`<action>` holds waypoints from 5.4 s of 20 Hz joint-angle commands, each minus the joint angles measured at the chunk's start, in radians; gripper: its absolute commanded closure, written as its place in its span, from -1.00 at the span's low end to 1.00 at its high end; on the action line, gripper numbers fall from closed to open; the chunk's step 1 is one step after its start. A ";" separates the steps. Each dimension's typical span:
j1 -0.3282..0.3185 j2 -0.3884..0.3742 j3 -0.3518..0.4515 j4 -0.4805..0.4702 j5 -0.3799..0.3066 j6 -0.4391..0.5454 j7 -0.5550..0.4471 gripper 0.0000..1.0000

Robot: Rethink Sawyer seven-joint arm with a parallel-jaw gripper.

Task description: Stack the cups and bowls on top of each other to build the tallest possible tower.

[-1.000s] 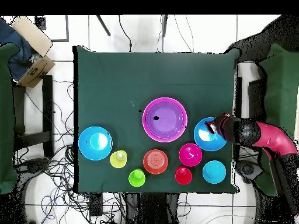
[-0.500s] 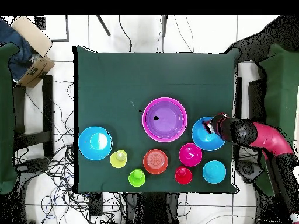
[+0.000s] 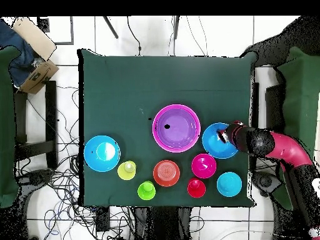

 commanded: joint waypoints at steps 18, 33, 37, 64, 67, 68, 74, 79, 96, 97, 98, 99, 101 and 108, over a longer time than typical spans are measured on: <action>0.025 0.040 -0.062 -0.048 -0.067 0.030 -0.144 1.00; 0.139 -0.201 -0.032 -0.043 0.082 0.351 -0.101 1.00; 0.181 -0.275 -0.026 -0.067 0.130 0.471 -0.072 1.00; 0.271 -0.473 -0.100 0.178 0.204 0.364 0.181 1.00; 0.281 -0.484 -0.119 0.217 0.212 0.320 0.204 1.00; 0.285 -0.483 -0.125 0.219 0.210 0.314 0.207 1.00; 0.296 -0.480 -0.148 0.225 0.218 0.292 0.206 1.00; 0.313 -0.481 -0.161 0.209 0.228 0.302 0.202 1.00; 0.357 -0.511 -0.210 0.245 0.227 0.269 0.211 1.00; 0.361 -0.514 -0.214 0.249 0.229 0.265 0.215 1.00; 0.365 -0.516 -0.218 0.253 0.228 0.260 0.219 1.00; 0.371 -0.517 -0.222 0.253 0.228 0.256 0.224 1.00; 0.378 -0.517 -0.229 0.255 0.226 0.248 0.230 1.00; 0.407 -0.559 -0.253 0.285 0.241 0.242 0.239 1.00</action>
